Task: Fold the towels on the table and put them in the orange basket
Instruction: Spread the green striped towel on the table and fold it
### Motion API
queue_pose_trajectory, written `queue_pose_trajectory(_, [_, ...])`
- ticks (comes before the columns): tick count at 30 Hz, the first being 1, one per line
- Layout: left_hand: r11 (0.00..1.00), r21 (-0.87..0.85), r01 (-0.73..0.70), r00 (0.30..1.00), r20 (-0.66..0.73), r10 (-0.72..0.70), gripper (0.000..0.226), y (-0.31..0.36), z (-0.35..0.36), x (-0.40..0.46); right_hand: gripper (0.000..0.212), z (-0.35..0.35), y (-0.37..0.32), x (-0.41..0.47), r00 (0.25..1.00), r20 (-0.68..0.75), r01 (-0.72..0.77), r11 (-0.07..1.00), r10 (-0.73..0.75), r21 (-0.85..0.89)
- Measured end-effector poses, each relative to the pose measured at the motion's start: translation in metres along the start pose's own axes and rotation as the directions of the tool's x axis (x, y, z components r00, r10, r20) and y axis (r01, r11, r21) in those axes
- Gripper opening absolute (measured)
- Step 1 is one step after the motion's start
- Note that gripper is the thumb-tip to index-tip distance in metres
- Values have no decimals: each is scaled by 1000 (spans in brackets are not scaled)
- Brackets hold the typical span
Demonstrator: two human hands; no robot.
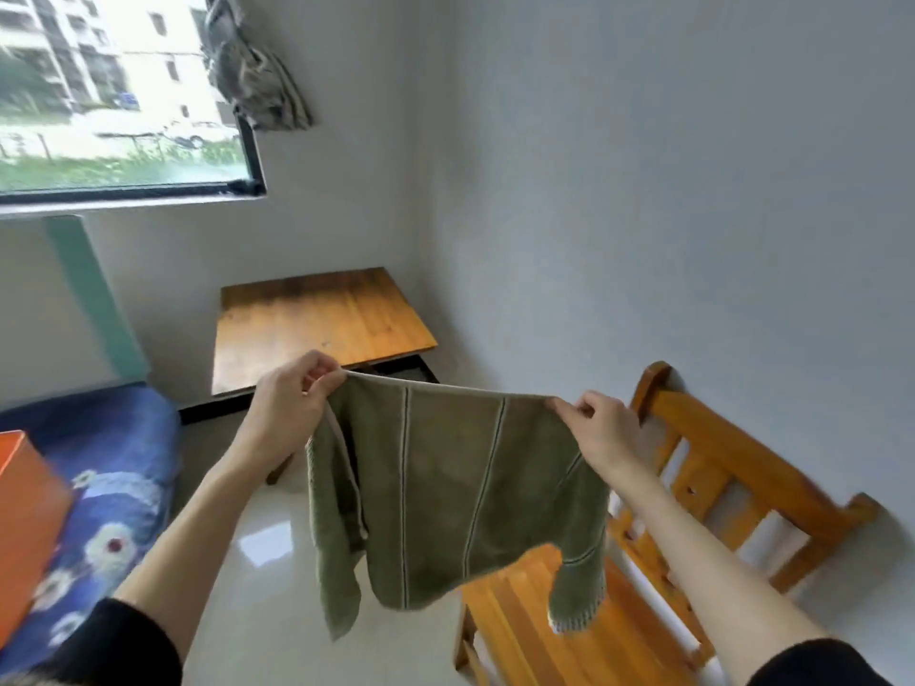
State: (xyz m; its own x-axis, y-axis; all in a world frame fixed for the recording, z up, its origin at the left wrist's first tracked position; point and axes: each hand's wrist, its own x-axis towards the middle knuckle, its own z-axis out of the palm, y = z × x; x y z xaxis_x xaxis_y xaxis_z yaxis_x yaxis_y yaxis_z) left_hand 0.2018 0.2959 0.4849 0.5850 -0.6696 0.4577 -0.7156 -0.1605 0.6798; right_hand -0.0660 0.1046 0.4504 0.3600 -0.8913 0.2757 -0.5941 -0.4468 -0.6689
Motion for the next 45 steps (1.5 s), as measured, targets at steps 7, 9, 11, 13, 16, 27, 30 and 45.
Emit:
queue_pose_trajectory(7, [977, 68, 204, 977, -71, -199, 12, -120, -60, 74, 17, 118, -81, 93, 953, 256, 164, 986, -160, 8])
queue_pose_trajectory(9, [968, 89, 235, 971, -72, -229, 12, -149, -68, 93, 17, 147, -98, 116, 952, 251, 177, 984, -174, 12])
queue_pose_trajectory(11, [961, 112, 251, 967, -74, -244, 12, -174, -74, 114, 16, 174, -113, 142, 959, 221, 178, 984, -177, 16])
queue_pose_trajectory(13, [957, 123, 264, 964, -76, -256, 13, -198, -76, 137, 17, 200, -126, 170, 964, 189, 186, 982, -186, 21])
queue_pose_trajectory(16, [951, 138, 276, 960, -86, -267, 13, -232, -74, 174, 19, 241, -144, 219, 966, 163, 197, 980, -201, 38])
queue_pose_trajectory(27, [878, 280, 389, 913, 7, -407, 9, -354, -39, 316, 34, 377, -174, 401, 932, 300, 259, 953, -204, -156])
queue_pose_trajectory(30, [856, 290, 429, 889, 33, -456, 6, -384, -24, 346, 25, 411, -175, 439, 904, 383, 277, 943, -191, -183])
queue_pose_trajectory(45, [848, 240, 472, 839, 174, -516, 10, -585, 74, 554, 24, 600, -182, 632, 901, 428, 257, 878, -67, -404])
